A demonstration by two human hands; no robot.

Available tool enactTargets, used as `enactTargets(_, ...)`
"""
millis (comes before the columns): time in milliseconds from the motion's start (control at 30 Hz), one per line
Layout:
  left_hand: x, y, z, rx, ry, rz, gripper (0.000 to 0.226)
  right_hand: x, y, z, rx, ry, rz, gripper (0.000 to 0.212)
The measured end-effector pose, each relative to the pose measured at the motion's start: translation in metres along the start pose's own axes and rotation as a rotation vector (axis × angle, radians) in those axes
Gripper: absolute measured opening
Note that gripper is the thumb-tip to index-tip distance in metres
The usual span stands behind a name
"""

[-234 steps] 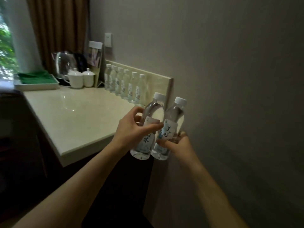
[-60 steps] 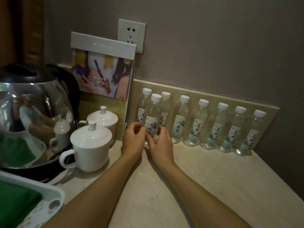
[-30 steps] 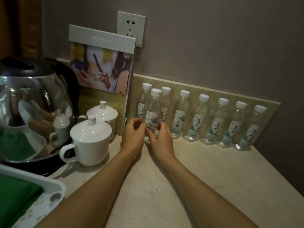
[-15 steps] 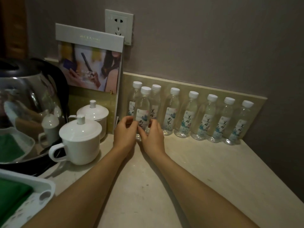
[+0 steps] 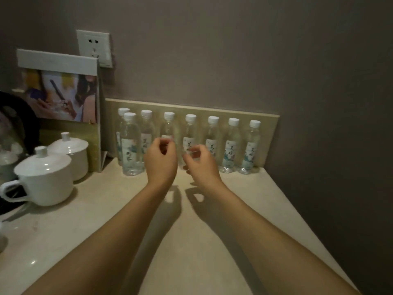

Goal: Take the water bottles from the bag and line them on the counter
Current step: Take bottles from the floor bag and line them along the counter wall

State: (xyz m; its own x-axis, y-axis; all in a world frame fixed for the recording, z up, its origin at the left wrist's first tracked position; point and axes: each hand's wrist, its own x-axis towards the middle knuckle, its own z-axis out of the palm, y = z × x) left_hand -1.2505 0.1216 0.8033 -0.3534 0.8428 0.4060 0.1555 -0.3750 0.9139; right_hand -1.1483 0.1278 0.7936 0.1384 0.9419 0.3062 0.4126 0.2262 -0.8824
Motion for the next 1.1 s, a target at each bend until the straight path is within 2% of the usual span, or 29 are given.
enactTargets(133, -0.051, 0.038, 0.074, -0.046, -0.119, 0.019, 0.013, -0.02, 0.015, -0.107, 0.053, 0.105, -0.012, 0.018)
enactTargets(267, -0.121, 0.078, 0.162, -0.1, -0.28, 0.048, 0.014, -0.055, 0.044, -0.225, 0.107, 0.293, -0.011, 0.001)
enactTargets(467, -0.222, 0.108, 0.283, -0.099, -0.534, 0.003, 0.014, -0.118, 0.103, -0.372, -0.009, 0.485, 0.088, 0.014)
enactTargets(633, -0.293, 0.122, 0.364, -0.077, -0.723, -0.024, 0.016, -0.16, 0.137, -0.464, -0.03, 0.629, 0.174, 0.016)
enactTargets(900, -0.373, 0.107, 0.492, -0.045, -0.935, -0.06, 0.019, -0.183, 0.215, -0.569, -0.052, 0.668, 0.335, 0.007)
enactTargets(1100, -0.409, 0.064, 0.608, -0.013, -0.991, -0.174, 0.021, -0.154, 0.308, -0.641, -0.047, 0.599, 0.491, 0.012)
